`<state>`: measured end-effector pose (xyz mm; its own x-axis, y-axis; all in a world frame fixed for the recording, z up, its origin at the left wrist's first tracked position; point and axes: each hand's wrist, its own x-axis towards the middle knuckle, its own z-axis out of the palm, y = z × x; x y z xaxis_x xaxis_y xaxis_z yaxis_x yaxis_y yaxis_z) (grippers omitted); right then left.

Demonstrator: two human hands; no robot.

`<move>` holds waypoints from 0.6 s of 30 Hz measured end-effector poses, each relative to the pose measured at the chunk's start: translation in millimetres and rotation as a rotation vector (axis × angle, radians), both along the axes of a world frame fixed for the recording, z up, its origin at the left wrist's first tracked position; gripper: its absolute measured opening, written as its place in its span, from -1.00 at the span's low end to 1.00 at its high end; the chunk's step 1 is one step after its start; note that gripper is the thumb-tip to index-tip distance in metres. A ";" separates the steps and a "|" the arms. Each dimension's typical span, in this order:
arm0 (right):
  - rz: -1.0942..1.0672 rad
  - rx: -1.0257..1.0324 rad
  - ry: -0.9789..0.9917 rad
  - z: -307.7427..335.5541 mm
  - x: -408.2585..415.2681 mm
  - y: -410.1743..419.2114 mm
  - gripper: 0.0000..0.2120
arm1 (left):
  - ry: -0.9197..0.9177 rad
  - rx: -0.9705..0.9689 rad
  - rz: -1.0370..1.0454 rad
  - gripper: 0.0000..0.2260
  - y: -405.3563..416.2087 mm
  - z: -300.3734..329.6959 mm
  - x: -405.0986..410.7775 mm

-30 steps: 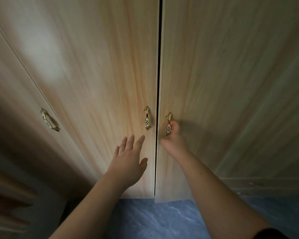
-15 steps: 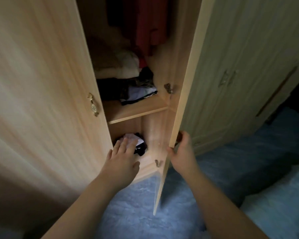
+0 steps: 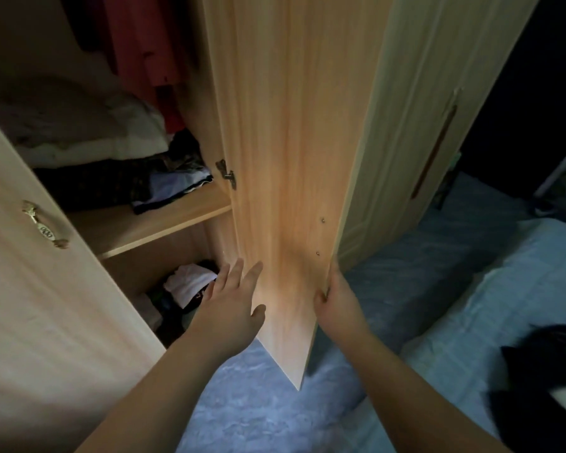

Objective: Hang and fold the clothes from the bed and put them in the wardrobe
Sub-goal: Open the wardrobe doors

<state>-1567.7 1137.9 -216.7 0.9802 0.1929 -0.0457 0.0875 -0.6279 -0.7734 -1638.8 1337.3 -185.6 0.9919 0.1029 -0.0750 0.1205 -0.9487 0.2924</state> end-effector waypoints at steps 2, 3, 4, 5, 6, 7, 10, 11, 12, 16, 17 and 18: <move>0.081 -0.118 -0.033 -7.3 -15.9 0.2 -0.29 | 0.004 0.002 0.014 -0.35 -0.2 -3.9 3.2; 0.126 -0.158 -0.046 -11.3 -22.7 2.9 -0.31 | 0.008 0.004 0.029 -0.35 2.7 -5.9 3.0; 0.169 -0.182 -0.042 -12.5 -29.0 7.1 -0.32 | 0.012 0.009 0.048 -0.35 7.3 -8.3 1.6; 0.213 -0.190 -0.047 -12.8 -32.3 13.0 -0.32 | 0.015 0.016 0.071 -0.35 13.3 -10.4 -1.0; 0.254 -0.193 -0.059 -12.0 -32.1 20.3 -0.30 | 0.018 0.020 0.097 -0.35 20.3 -12.0 -4.5; 0.299 -0.203 -0.081 -10.7 -29.5 29.6 -0.29 | 0.018 0.020 0.124 -0.36 27.9 -13.4 -9.1; 0.437 -0.275 -0.153 -7.0 -21.8 67.9 -0.28 | -0.007 0.023 0.213 -0.40 55.6 -13.2 -28.6; 0.478 -0.288 -0.180 -6.1 -21.1 82.9 -0.29 | -0.009 0.024 0.248 -0.40 67.1 -12.7 -36.2; 0.517 -0.292 -0.209 -4.8 -21.3 98.9 -0.29 | -0.004 0.024 0.290 -0.39 80.0 -12.4 -43.6; 0.685 -0.275 -0.232 -0.8 -25.6 166.9 -0.31 | 0.011 0.025 0.451 -0.37 144.4 -11.2 -68.0; 0.718 -0.274 -0.225 0.1 -26.6 183.5 -0.32 | 0.008 0.021 0.479 -0.37 162.3 -10.9 -71.3; 0.742 -0.275 -0.222 0.7 -27.0 199.8 -0.32 | -0.001 0.012 0.502 -0.37 180.1 -8.8 -73.2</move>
